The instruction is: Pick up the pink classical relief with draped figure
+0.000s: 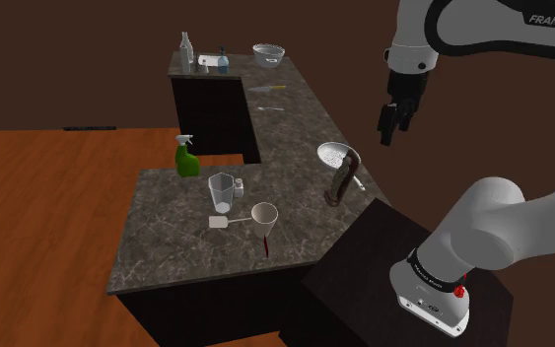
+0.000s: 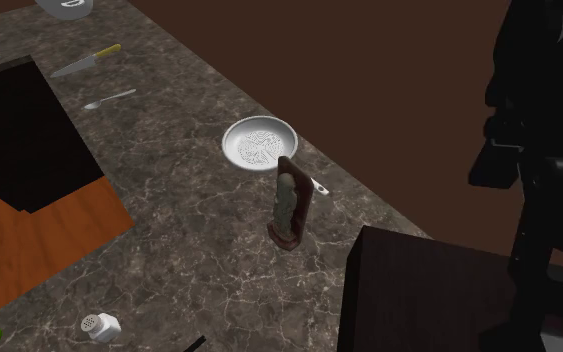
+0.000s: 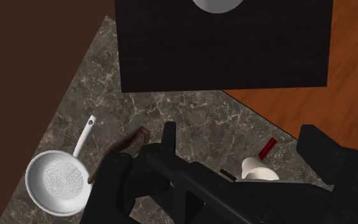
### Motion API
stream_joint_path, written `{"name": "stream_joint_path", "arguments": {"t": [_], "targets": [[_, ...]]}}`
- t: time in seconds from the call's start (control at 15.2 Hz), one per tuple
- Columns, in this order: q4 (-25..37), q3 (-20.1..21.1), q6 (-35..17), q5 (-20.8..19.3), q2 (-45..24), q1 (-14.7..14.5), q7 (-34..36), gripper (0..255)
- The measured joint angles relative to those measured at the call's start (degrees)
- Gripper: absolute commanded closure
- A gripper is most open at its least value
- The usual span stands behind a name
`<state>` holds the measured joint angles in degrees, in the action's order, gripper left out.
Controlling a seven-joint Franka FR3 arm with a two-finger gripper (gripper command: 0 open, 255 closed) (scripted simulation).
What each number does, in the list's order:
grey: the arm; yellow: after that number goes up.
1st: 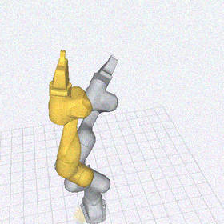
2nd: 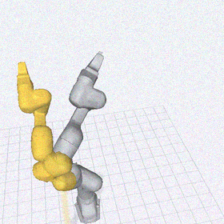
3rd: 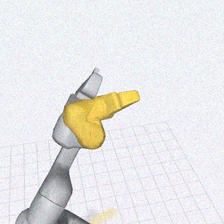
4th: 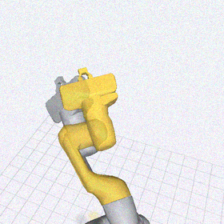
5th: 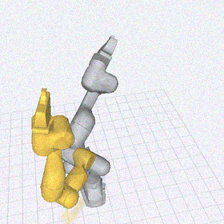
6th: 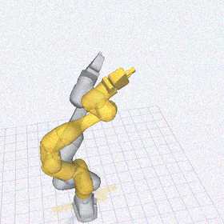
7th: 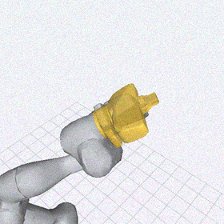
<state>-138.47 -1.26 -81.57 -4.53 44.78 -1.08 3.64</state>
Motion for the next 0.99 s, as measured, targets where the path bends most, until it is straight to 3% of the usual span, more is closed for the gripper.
{"name": "stream_joint_path", "arguments": {"t": [0.26,0.99], "targets": [[-3.09,-1.77,-4.47,-1.31,-0.08,0.80,-1.13,0],[-14.54,-13.10,-29.78,-8.60,-6.19,5.95,-7.99,0]]}}
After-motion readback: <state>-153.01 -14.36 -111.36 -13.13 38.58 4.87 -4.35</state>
